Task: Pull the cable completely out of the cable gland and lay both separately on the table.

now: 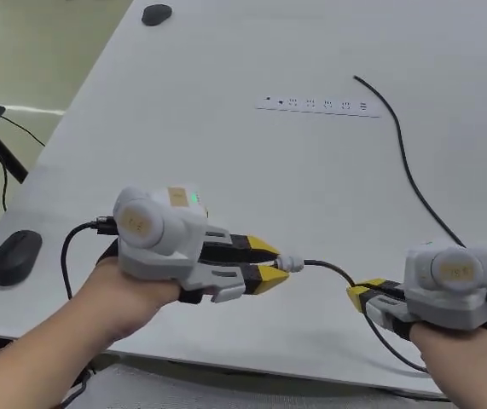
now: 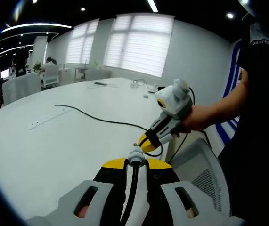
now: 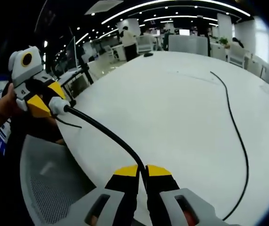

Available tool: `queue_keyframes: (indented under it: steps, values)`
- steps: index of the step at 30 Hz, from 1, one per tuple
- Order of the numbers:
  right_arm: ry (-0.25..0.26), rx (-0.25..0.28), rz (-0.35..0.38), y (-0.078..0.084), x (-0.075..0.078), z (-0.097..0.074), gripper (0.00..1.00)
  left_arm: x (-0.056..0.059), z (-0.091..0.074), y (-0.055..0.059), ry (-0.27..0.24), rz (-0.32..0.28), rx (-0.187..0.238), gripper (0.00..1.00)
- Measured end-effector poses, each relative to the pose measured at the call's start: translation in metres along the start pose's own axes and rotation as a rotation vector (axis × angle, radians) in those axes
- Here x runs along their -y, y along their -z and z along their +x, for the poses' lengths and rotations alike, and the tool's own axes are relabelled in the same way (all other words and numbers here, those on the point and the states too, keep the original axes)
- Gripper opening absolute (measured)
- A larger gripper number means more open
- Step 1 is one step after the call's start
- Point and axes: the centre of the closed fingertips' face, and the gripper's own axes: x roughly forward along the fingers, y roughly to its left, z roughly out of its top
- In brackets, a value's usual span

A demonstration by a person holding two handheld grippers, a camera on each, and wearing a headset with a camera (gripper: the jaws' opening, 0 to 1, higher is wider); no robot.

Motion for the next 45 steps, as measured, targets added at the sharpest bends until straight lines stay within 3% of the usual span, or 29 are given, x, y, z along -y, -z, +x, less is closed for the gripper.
queue_keyframes:
  steps: [5,9,13,16,18,21,26,31,38,45]
  values:
    - [-0.014,-0.024,-0.032,0.004,-0.005,0.0,0.0,0.0,-0.001,0.001,0.001,0.0,-0.003,0.15]
    - [-0.027,-0.028,-0.1,0.006,-0.011,-0.001,0.0,0.0,-0.002,0.001,-0.003,-0.006,0.002,0.15]
    - [-0.026,-0.013,-0.128,0.004,-0.014,-0.005,0.0,0.0,-0.004,0.002,-0.005,-0.008,-0.001,0.15]
    - [-0.031,0.03,-0.129,-0.005,-0.017,-0.011,0.0,0.0,-0.004,0.002,-0.006,-0.012,0.003,0.15]
    - [-0.023,0.071,-0.162,-0.015,-0.018,-0.016,0.0,0.0,-0.004,0.001,-0.007,-0.013,0.006,0.15]
    - [-0.06,0.092,-0.232,-0.023,-0.029,-0.022,0.01,0.002,-0.004,0.0,-0.004,-0.014,0.01,0.15]
    - [-0.063,0.095,-0.352,-0.038,-0.042,-0.031,0.02,0.005,-0.004,0.0,0.0,-0.011,0.009,0.15]
    - [-0.077,0.128,-0.443,-0.055,-0.057,-0.036,0.14,0.007,-0.003,0.002,0.006,-0.005,0.001,0.15]
    - [-0.106,0.129,-0.625,-0.064,-0.079,-0.033,0.11,0.008,-0.003,0.0,0.009,-0.003,0.003,0.15]
    - [-0.124,0.123,-0.707,-0.063,-0.09,-0.028,0.06,0.008,-0.002,0.0,0.011,-0.002,0.001,0.15]
